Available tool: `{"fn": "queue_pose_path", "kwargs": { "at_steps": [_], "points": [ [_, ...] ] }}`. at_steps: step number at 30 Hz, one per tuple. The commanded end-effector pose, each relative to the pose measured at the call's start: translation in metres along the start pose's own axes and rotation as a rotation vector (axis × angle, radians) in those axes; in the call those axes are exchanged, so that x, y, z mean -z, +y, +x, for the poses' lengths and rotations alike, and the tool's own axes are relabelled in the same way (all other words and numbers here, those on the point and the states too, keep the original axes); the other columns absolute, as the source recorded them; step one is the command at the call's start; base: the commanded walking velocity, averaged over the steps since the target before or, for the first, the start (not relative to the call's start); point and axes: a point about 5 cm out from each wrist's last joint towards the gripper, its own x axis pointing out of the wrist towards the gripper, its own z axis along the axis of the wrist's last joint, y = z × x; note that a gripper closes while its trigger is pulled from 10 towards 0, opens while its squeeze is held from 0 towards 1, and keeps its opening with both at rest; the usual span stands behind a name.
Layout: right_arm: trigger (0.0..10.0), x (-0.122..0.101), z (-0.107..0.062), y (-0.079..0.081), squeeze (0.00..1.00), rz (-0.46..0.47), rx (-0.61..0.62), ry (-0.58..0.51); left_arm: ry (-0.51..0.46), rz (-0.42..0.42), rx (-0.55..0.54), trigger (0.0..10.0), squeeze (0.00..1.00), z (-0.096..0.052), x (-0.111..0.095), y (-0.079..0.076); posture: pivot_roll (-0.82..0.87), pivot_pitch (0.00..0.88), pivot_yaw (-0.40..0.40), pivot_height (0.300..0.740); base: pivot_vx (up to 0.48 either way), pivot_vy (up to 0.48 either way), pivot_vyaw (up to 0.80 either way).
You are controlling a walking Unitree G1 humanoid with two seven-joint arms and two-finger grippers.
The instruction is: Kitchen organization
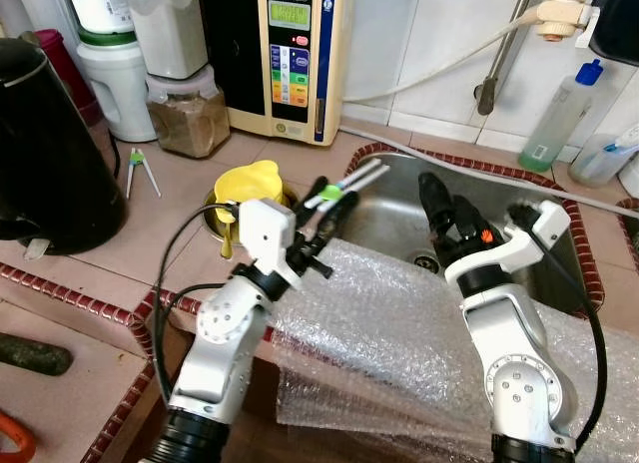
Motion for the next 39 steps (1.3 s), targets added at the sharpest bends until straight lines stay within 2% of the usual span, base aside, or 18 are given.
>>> {"fn": "queue_pose_path", "kwargs": {
  "at_steps": [1, 5, 11, 12, 13, 20, 29, 39],
  "points": [
    [10.0, 0.008, 0.007, 0.003, 0.00, 0.107, 0.001, 0.034, -0.001, -0.010, 0.040, 0.0, 0.00, 0.000, 0.000, -0.008, 0.01, 0.007, -0.024, 0.740, 0.000, 0.000, 0.00],
    [10.0, 0.015, 0.018, 0.007, 0.00, 0.157, -0.008, 0.073, 0.006, -0.023, 0.074, 0.0, 0.00, 0.000, 0.003, -0.016, 0.01, 0.004, -0.027, 0.740, 0.000, 0.000, 0.00],
    [10.0, 0.020, 0.034, 0.009, 0.00, 0.223, -0.009, 0.111, 0.009, -0.035, 0.081, 0.0, 0.00, 0.003, 0.004, -0.017, 0.01, 0.000, -0.037, 0.740, 0.000, 0.000, 0.00],
    [4.3, 0.022, 0.039, 0.010, 0.00, 0.237, -0.003, 0.116, 0.007, -0.037, 0.082, 0.0, 0.00, 0.003, 0.004, -0.018, 0.01, 0.000, -0.040, 0.740, 0.000, 0.000, 0.00],
    [0.0, 0.022, 0.042, 0.011, 0.00, 0.253, 0.000, 0.117, 0.006, -0.038, 0.083, 0.0, 0.00, 0.003, 0.005, -0.018, 0.01, 0.000, -0.041, 0.740, 0.000, 0.000, 0.00],
    [0.0, 0.025, 0.055, 0.017, 0.00, 0.285, 0.004, 0.126, -0.001, -0.039, 0.074, 0.0, 0.00, 0.005, 0.005, -0.019, 0.02, 0.000, -0.050, 0.740, 0.000, 0.000, 0.00],
    [0.0, 0.021, 0.055, 0.010, 0.00, 0.280, 0.025, 0.108, 0.000, -0.038, 0.072, 0.0, 0.00, 0.005, 0.006, -0.018, 0.01, 0.000, -0.049, 0.740, 0.000, 0.000, 0.00],
    [0.0, 0.018, 0.057, 0.013, 0.00, 0.300, 0.017, 0.087, 0.013, -0.029, 0.069, 0.0, 0.00, 0.005, 0.009, -0.016, 0.01, 0.000, -0.039, 0.740, 0.000, 0.000, 0.00]
  ]
}}
